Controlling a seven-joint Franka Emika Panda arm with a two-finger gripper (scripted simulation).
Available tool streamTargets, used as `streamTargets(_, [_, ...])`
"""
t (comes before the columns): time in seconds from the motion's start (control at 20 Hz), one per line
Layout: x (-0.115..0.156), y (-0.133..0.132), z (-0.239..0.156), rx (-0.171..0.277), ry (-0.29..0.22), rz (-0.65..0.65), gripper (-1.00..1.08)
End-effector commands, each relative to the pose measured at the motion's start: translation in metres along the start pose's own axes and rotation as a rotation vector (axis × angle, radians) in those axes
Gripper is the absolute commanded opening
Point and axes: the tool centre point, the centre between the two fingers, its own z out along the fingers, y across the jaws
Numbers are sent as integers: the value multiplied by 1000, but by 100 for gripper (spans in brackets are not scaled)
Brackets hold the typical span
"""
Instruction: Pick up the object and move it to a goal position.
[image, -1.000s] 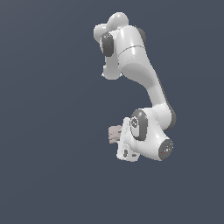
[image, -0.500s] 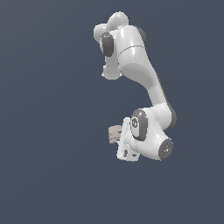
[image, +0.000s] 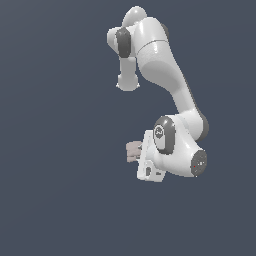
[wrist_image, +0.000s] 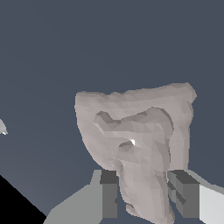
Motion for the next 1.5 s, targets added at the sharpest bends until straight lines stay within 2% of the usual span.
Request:
streamTargets(0.0, [-3, -7, -16, -21, 5, 9, -100])
streamTargets(0.25, [-10, -29, -56, -76, 18, 33, -100])
streamTargets(0.6, [-24, -75, -128, -175, 42, 78, -100])
streamTargets(1.15, [-47, -174, -241, -352, 83, 159, -100])
streamTargets(1.45, [-56, -226, -287, -434, 100, 197, -100])
